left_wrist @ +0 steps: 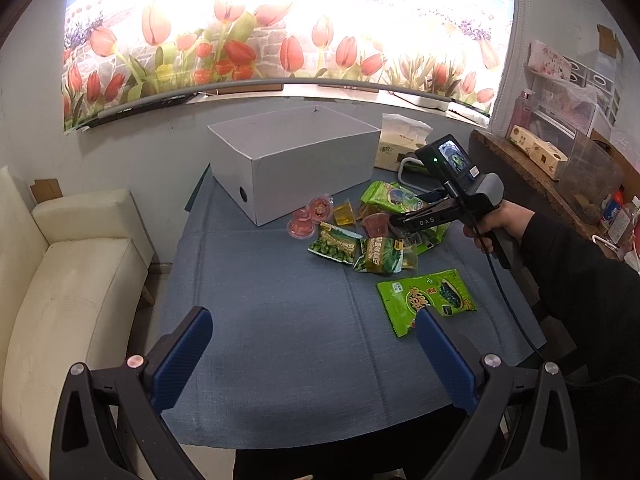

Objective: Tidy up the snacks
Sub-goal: 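Grasp the large green seaweed pack with the right tool, then grasp a second green seaweed pack with the left tool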

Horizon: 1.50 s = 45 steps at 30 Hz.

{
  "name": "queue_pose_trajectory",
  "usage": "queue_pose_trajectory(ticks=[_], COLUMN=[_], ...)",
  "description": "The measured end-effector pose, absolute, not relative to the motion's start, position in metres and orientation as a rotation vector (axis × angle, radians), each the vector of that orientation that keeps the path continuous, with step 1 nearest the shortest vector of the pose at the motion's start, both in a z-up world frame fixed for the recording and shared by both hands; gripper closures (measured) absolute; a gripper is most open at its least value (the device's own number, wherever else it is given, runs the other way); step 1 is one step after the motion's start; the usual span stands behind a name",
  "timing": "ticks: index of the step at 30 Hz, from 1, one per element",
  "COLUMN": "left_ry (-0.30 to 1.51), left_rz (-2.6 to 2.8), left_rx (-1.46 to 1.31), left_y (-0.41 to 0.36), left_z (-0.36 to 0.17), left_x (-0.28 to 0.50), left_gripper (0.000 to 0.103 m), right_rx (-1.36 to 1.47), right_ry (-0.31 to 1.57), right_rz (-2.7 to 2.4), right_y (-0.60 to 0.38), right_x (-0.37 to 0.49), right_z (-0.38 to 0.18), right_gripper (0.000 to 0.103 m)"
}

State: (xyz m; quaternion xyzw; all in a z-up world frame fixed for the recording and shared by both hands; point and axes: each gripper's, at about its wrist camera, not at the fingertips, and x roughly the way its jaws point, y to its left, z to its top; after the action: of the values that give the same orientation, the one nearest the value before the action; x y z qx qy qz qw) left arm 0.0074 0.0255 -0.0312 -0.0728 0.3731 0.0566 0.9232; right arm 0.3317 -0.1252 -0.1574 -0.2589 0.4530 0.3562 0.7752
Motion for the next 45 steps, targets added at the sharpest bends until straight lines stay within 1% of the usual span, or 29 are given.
queue_pose_trajectory(ticks=[10, 13, 17, 27, 33, 40, 45], left_ry=[0.780, 0.779, 0.779, 0.838, 0.940, 1.020, 1.024], left_rz=[0.016, -0.069, -0.214, -0.573, -0.737, -0.840, -0.816], left_rx=[-0.119, -0.052, 0.079, 0.270, 0.292, 0.303, 0.430], left_y=[0.015, 0.002, -0.023, -0.092, -0.106, -0.102, -0.120], left_z=[-0.042, -0.049, -0.067, -0.108, -0.138, -0.156, -0.174], left_x=[0.017, 0.028, 0.052, 0.130, 0.172, 0.185, 0.182], left_gripper=[0.000, 0.000, 0.000, 0.000, 0.000, 0.000, 0.000], right_rx=[-0.481, -0.420, -0.345, -0.168, -0.062, 0.000, -0.003], right_ry=[0.954, 0.952, 0.942, 0.975, 0.951, 0.961, 0.956], right_rz=[0.773, 0.752, 0.732, 0.560, 0.515, 0.486, 0.486], right_y=[-0.154, -0.178, -0.217, -0.326, -0.366, -0.394, -0.393], right_x=[0.309, 0.291, 0.261, 0.173, 0.128, 0.102, 0.098], right_z=[-0.128, -0.111, -0.094, -0.066, -0.048, -0.051, -0.054], right_gripper=[0.026, 0.026, 0.026, 0.026, 0.026, 0.026, 0.026])
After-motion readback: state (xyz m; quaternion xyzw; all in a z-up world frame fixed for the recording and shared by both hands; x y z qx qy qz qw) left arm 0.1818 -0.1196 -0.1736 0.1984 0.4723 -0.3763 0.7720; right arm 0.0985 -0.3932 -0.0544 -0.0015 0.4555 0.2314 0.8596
